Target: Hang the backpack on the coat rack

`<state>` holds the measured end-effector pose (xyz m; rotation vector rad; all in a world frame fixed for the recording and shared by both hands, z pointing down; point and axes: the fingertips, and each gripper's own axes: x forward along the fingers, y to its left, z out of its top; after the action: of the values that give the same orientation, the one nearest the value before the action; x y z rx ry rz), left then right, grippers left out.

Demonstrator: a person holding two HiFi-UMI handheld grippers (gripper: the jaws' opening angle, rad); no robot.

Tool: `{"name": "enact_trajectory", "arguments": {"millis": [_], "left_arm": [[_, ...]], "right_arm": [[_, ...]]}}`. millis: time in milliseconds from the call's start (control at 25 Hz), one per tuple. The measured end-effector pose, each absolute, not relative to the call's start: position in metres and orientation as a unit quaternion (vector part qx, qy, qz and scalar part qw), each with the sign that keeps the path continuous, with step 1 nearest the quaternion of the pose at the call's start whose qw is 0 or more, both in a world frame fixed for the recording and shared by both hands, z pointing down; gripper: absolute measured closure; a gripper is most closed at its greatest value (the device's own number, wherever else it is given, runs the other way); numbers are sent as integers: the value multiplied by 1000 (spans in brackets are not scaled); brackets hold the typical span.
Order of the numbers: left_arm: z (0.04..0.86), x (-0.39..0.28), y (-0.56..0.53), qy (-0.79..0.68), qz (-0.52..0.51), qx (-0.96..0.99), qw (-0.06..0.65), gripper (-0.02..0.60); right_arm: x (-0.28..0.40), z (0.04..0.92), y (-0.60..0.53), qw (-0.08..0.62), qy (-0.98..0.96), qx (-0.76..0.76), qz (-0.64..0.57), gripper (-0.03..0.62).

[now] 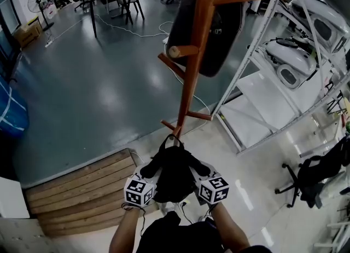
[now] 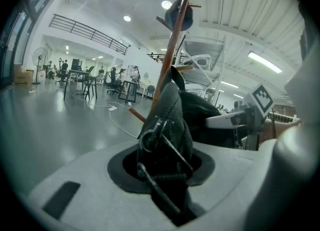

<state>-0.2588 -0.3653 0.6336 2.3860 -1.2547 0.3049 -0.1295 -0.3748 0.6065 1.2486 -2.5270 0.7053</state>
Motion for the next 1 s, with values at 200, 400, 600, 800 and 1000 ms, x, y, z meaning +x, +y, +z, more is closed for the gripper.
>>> {"name": "enact_trajectory", "arguments": {"millis": [200,400,600,800,1000], "left_arm": [[652,-256,-377,-446,118,859,220,459],[667,-249,-395,-440,129,858,231,459],[677,-245,-408,-437,134,857,237,459],[686,-243,-419,-433,134,858,241,459],[691,-240,-430,-426,140,861,241,459]], "right_arm": [[-126,625,-384,120,-855,438,252,528],[-120,640,-400,123,-846,446,265,527],[-117,651,-411,122,-841,453,271,526],[-115,660,-421,121,-837,458,275,526],[-112,664,-429,119,-833,463,280,526]]}}
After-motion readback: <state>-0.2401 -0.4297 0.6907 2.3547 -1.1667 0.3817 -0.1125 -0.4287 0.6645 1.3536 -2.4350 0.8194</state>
